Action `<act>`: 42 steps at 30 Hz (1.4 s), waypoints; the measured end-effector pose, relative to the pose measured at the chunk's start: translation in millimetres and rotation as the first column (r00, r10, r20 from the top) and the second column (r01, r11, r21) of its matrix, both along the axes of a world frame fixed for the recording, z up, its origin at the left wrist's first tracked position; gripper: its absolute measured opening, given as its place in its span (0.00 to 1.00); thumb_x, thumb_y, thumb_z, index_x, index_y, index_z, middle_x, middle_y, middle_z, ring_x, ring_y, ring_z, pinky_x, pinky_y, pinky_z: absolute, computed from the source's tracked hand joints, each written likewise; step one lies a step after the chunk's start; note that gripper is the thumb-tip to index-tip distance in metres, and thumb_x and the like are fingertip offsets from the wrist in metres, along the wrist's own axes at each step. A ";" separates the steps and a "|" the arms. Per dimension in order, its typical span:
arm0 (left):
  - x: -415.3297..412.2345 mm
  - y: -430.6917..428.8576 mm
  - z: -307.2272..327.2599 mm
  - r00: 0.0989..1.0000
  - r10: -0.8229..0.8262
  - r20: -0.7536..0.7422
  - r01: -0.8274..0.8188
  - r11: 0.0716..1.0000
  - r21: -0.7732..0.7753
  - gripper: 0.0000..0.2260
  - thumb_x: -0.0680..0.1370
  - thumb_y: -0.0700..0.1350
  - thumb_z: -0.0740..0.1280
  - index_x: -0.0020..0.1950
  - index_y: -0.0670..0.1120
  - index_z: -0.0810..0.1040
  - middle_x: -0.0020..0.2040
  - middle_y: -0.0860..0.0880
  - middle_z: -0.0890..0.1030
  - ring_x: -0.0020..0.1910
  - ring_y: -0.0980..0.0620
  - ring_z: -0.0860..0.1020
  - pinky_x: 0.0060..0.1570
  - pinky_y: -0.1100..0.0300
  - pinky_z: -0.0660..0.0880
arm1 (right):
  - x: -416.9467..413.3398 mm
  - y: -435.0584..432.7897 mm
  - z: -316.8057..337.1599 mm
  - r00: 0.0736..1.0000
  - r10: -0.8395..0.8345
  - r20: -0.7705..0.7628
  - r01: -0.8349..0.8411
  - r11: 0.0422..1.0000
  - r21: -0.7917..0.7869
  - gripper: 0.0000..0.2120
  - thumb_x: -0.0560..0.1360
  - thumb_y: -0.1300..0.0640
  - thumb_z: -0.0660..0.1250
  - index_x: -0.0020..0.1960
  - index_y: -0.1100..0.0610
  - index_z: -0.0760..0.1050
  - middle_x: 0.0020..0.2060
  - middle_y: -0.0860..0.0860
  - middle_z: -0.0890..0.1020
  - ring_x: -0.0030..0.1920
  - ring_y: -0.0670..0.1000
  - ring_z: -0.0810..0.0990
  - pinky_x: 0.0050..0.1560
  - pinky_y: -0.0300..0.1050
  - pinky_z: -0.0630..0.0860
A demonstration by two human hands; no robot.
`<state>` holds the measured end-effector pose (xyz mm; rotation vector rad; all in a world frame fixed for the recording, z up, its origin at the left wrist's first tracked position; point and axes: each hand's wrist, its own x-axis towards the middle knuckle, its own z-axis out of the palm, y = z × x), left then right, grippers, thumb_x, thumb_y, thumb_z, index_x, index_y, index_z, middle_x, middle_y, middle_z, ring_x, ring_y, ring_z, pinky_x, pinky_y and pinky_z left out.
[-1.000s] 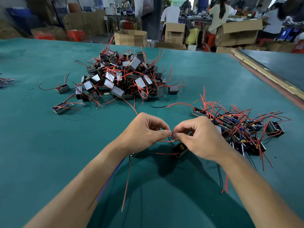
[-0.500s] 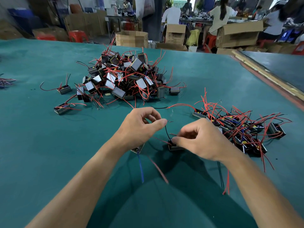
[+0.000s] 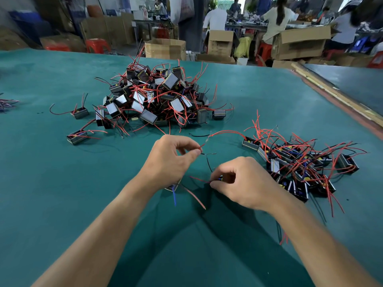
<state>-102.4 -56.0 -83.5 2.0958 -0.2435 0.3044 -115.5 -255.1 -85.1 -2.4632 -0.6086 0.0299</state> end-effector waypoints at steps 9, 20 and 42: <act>-3.6 -1.1 5.7 0.968 -0.184 -0.170 0.148 0.967 -0.206 0.14 0.82 0.32 0.58 0.49 0.48 0.78 0.36 0.49 0.83 0.36 0.49 0.81 0.41 0.58 0.76 | -1.7 -5.5 5.4 1.000 -0.001 -0.005 0.001 1.000 0.018 0.09 0.65 0.50 0.64 0.30 0.54 0.70 0.21 0.44 0.71 0.25 0.46 0.68 0.28 0.34 0.64; -4.5 -3.4 6.9 0.964 -0.195 -0.182 0.138 0.949 -0.283 0.23 0.81 0.30 0.52 0.63 0.57 0.65 0.40 0.48 0.83 0.32 0.44 0.82 0.32 0.59 0.77 | 0.4 -4.9 3.9 1.000 -0.007 -0.028 0.009 0.996 0.089 0.08 0.73 0.58 0.69 0.35 0.52 0.78 0.21 0.43 0.73 0.24 0.44 0.68 0.29 0.34 0.63; -4.2 -7.8 2.9 0.981 -0.152 -0.121 0.125 0.971 -0.205 0.19 0.81 0.33 0.58 0.65 0.54 0.63 0.39 0.50 0.84 0.30 0.50 0.79 0.31 0.59 0.75 | 7.7 -5.7 -4.1 0.999 -0.052 0.015 0.048 0.981 0.190 0.10 0.76 0.53 0.69 0.37 0.52 0.75 0.20 0.43 0.73 0.23 0.45 0.66 0.30 0.41 0.65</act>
